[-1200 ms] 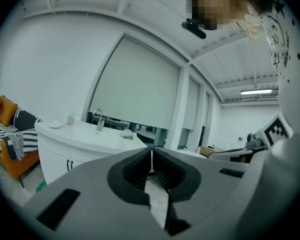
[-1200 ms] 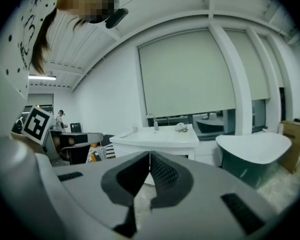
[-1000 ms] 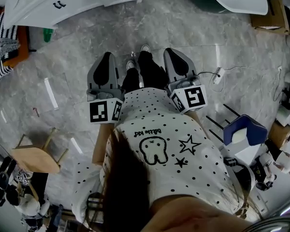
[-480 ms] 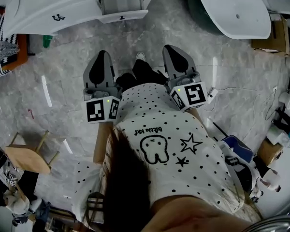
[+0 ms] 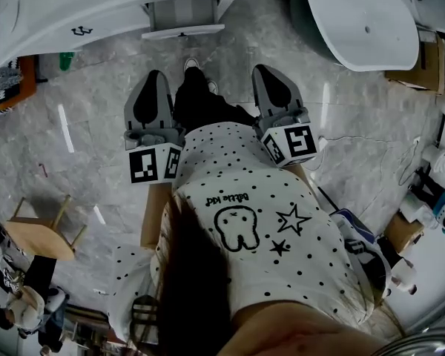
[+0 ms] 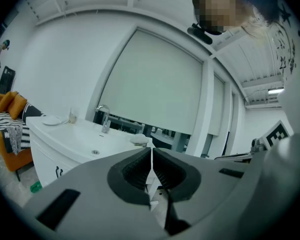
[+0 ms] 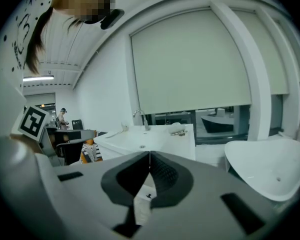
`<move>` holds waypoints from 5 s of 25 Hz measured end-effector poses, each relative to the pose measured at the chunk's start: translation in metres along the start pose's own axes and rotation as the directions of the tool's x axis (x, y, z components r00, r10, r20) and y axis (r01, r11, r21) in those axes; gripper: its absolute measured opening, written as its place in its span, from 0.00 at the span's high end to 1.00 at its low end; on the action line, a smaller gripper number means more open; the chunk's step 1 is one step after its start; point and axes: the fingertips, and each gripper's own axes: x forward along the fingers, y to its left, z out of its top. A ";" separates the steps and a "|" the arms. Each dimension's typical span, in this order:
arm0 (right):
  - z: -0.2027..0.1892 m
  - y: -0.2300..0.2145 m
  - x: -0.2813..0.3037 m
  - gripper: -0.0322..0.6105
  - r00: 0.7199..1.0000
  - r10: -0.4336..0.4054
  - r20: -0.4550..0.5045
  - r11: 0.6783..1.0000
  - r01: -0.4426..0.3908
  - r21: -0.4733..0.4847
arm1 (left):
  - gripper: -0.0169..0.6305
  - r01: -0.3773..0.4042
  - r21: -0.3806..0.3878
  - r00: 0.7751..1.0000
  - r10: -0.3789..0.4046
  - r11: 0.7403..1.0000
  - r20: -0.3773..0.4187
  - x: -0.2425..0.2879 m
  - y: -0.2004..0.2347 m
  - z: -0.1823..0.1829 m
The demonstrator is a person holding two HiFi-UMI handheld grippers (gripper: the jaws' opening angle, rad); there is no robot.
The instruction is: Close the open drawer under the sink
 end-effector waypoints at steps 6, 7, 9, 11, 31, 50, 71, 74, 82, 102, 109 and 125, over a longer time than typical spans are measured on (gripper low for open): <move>0.031 -0.011 0.054 0.93 1.000 -0.011 -0.001 1.000 0.011 -0.023 | 0.95 0.023 0.009 1.000 -0.023 1.000 -0.005 0.052 0.029 0.023; 0.033 -0.011 0.061 0.93 1.000 -0.013 -0.001 1.000 0.013 -0.023 | 0.95 0.027 0.015 1.000 -0.027 1.000 -0.005 0.059 0.034 0.025; 0.031 -0.015 0.074 0.93 1.000 -0.024 -0.002 1.000 0.024 -0.007 | 0.95 0.030 0.019 1.000 -0.030 0.999 -0.009 0.072 0.044 0.026; 0.028 -0.021 0.086 0.93 0.999 -0.034 -0.016 0.999 0.034 0.011 | 0.95 0.024 0.013 1.000 -0.024 1.000 -0.017 0.083 0.050 0.024; 0.030 -0.057 0.127 0.93 0.987 0.092 -0.129 0.995 -0.095 -0.020 | 0.85 -0.037 0.083 0.890 0.071 0.996 -0.450 0.118 0.085 -0.153; -0.160 -0.073 0.173 0.93 0.911 0.085 -0.404 0.988 -0.023 0.155 | 0.74 -0.033 0.074 0.789 0.071 0.997 -0.611 0.224 0.137 -0.467; -0.170 -0.083 0.166 0.93 0.904 0.041 -0.426 0.987 0.029 0.158 | 0.76 -0.052 0.077 0.824 0.086 0.996 -0.560 0.282 0.152 -0.449; -0.170 -0.086 0.164 0.93 0.903 0.034 -0.428 0.986 0.039 0.160 | 0.76 -0.059 0.078 0.839 0.092 0.995 -0.536 0.302 0.156 -0.441; -0.174 -0.089 0.168 0.93 0.899 0.016 -0.438 0.985 0.060 0.159 | 0.76 -0.056 0.078 0.849 0.089 0.995 -0.521 0.337 0.167 -0.428; -0.077 -0.079 0.165 0.93 0.960 0.005 -0.280 0.996 0.020 0.087 | 0.95 -0.125 0.011 0.902 0.118 0.992 -0.414 0.193 0.128 -0.260; 0.027 -0.056 0.151 0.93 0.995 0.036 -0.095 0.999 -0.034 0.019 | 0.96 -0.012 0.037 0.992 0.017 0.999 -0.123 0.171 0.072 -0.025; 0.124 -0.065 0.143 0.93 0.992 0.002 0.126 1.000 0.002 -0.026 | 0.96 0.058 0.114 0.997 -0.064 0.992 0.050 0.167 0.019 0.084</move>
